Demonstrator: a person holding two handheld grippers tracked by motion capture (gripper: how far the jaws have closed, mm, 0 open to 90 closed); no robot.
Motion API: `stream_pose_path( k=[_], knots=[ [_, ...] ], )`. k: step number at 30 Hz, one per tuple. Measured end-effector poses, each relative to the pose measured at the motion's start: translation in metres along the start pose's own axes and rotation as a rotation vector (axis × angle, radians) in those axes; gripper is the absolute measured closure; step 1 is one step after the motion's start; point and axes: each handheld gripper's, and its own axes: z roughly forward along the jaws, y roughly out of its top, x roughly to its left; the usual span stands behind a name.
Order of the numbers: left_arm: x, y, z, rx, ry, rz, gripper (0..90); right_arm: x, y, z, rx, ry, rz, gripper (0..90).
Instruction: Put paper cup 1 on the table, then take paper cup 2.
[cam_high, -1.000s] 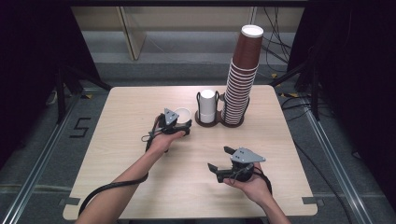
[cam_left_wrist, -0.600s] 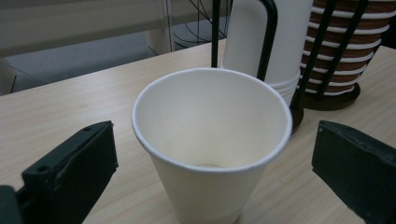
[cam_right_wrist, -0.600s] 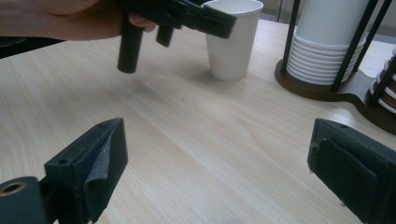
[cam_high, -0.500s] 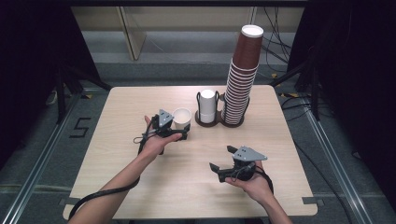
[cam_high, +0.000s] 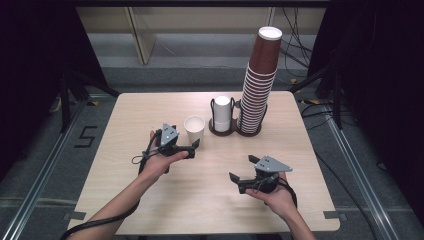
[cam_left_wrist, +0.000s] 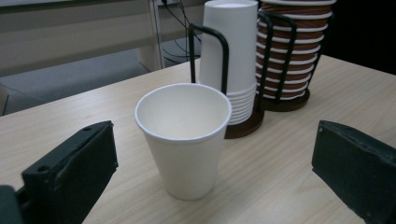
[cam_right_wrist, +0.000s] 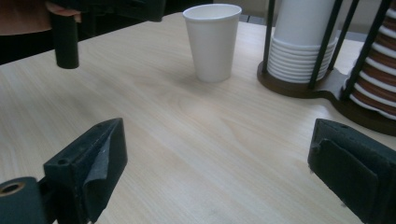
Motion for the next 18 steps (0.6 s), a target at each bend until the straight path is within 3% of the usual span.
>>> stream_pose_path(
  k=[1,3,4,5,8,9,11,13,14,15,17,18],
  knots=[
    [-0.001,0.001,-0.002,0.000,-0.001,0.013,0.0,0.000,0.001,-0.001,-0.005,-0.008,0.006,5.7],
    [-0.006,0.003,-0.007,-0.014,-0.011,0.021,0.0,-0.004,0.003,-0.003,-0.021,-0.030,-0.028,5.6],
    [-0.008,0.003,-0.009,-0.016,-0.012,0.024,0.0,-0.004,0.003,-0.002,-0.025,-0.013,0.001,5.6],
    [-0.009,0.003,-0.010,-0.027,-0.016,0.019,0.0,-0.005,0.005,-0.003,-0.033,-0.037,-0.018,5.6],
    [-0.015,0.003,-0.016,-0.042,-0.021,0.024,0.0,-0.007,0.008,-0.005,-0.031,-0.030,-0.014,5.6],
    [-0.016,0.003,-0.016,-0.045,-0.022,0.024,0.0,-0.007,0.009,-0.004,-0.027,-0.024,0.012,5.5],
    [-0.019,0.001,-0.018,-0.040,-0.032,0.023,0.0,-0.010,0.009,-0.004,-0.038,-0.032,0.005,5.5],
    [-0.024,0.000,-0.018,-0.041,-0.042,0.031,0.0,-0.010,0.009,-0.005,-0.035,-0.023,0.044,5.5],
    [-0.026,0.000,-0.018,-0.047,-0.047,0.034,0.0,-0.011,0.009,-0.006,-0.036,-0.046,0.045,5.5],
    [-0.028,0.001,-0.018,-0.050,-0.051,0.031,0.0,-0.015,0.010,-0.006,-0.044,-0.034,0.017,5.5],
    [-0.031,0.002,-0.018,-0.050,-0.061,0.038,0.0,-0.017,0.011,-0.009,-0.048,-0.045,0.038,5.5],
    [-0.033,0.004,-0.018,-0.053,-0.066,0.042,0.0,-0.019,0.011,-0.010,-0.067,-0.059,0.008,5.6]
  ],
)
